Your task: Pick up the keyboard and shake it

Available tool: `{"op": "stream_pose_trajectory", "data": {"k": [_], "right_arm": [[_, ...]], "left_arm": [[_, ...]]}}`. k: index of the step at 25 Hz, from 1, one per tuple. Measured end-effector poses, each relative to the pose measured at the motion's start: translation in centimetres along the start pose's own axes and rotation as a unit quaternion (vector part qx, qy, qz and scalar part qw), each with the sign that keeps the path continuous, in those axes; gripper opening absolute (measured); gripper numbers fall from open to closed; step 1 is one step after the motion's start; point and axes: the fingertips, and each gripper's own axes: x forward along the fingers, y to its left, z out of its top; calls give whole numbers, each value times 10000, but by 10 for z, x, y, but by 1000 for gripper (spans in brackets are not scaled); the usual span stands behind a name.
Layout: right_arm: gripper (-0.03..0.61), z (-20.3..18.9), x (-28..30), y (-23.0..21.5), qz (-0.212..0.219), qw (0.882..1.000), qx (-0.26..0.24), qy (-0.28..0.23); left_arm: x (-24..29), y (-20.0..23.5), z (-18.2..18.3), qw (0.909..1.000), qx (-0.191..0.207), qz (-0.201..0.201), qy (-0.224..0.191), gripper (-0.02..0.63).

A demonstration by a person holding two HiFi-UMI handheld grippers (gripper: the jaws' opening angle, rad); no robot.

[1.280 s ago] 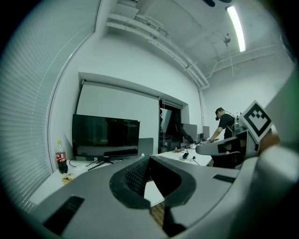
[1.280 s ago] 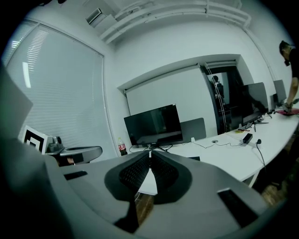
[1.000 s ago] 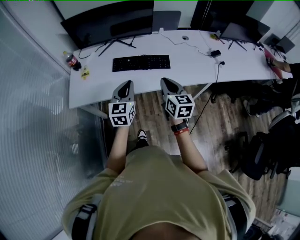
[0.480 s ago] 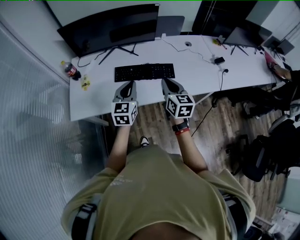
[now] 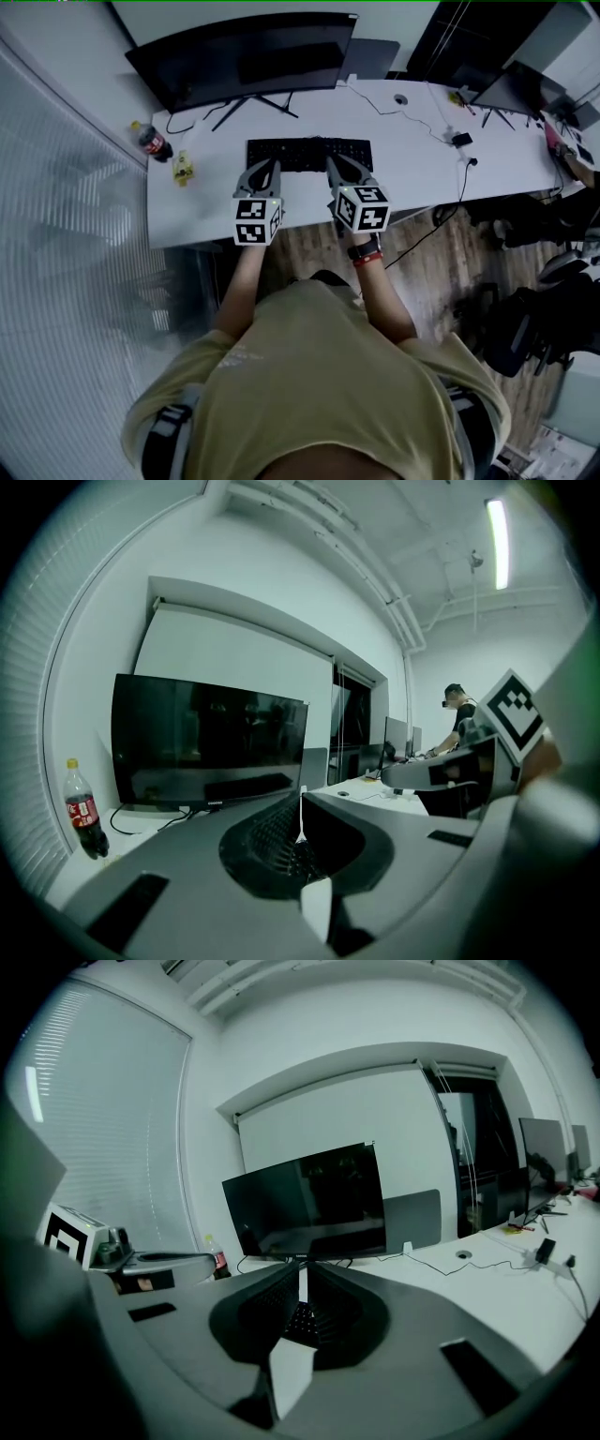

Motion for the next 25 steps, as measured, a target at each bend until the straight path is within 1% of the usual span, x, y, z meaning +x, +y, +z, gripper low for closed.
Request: {"op": "stream_pose_trajectory", "data": {"k": [4,7,11,16,17,20,22,25], "right_arm": [[34,-9,20,-9,-26,9998,36,205],[34,-12,35,-23,-5,9994,68,328],[35,-15,64,-49,34,9990,75,436],[51,-33,98,-84,66,9973,156,715],[70,-40,104,-92,76,9965,189,812],[167,-57,122,-116,33,9933,305,1115],[187,-68,128,-130,-37,9909,396,1286],[195,-83,136,-148,-109,9879,494,1465]], "left_arm": [[17,14,-15,9997,-22,-42,234,21],[35,26,-18,9995,-43,6,308,21],[68,42,-23,9992,-58,103,384,21],[105,53,-42,9974,-81,150,706,21],[113,55,-47,9969,-93,145,774,21],[137,62,-59,9953,-67,96,956,23],[148,66,-68,9942,-62,101,1070,23],[160,75,-82,9921,-109,150,1244,25]]}}
